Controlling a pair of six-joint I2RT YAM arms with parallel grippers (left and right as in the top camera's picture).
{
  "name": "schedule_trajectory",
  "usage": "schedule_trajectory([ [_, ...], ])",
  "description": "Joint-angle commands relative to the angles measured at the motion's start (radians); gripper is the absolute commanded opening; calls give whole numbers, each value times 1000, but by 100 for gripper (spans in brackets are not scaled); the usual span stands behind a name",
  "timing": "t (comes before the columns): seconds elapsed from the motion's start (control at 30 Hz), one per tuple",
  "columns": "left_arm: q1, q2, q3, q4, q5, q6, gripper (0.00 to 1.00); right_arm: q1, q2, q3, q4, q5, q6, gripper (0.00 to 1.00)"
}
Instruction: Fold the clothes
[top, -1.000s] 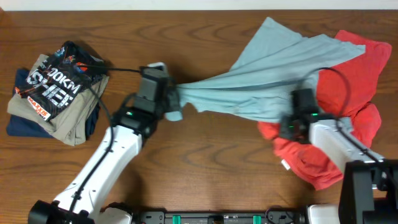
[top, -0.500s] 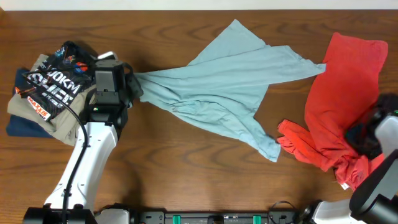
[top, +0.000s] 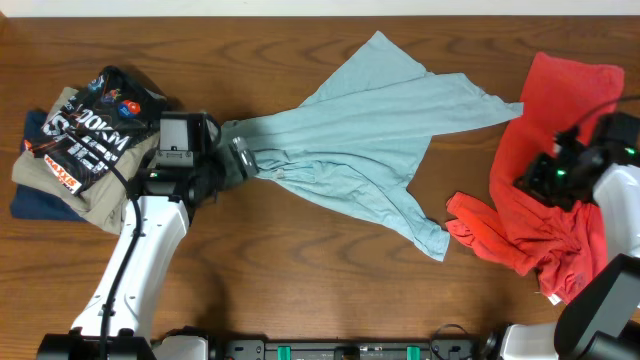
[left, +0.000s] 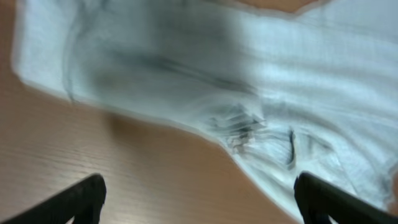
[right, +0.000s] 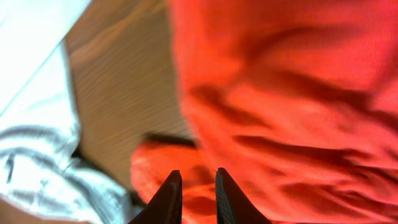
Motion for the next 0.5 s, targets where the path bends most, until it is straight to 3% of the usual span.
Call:
schedule_trajectory([
  [0.0,-23,-5,-3,-61,196,-82,98,75,-16,9,-2,-20,-45,19],
  [0.23,-199,23,-61,-45,219,-154,98,169,-16,9,-14,92,-45,27],
  [0.33,-298,69,-62,16,219,-164,98,179,-16,9,-22,106,-41,28],
  [0.47,-414,160,-62,110,219,-270,98,178,-16,9,-29,110,-37,28],
])
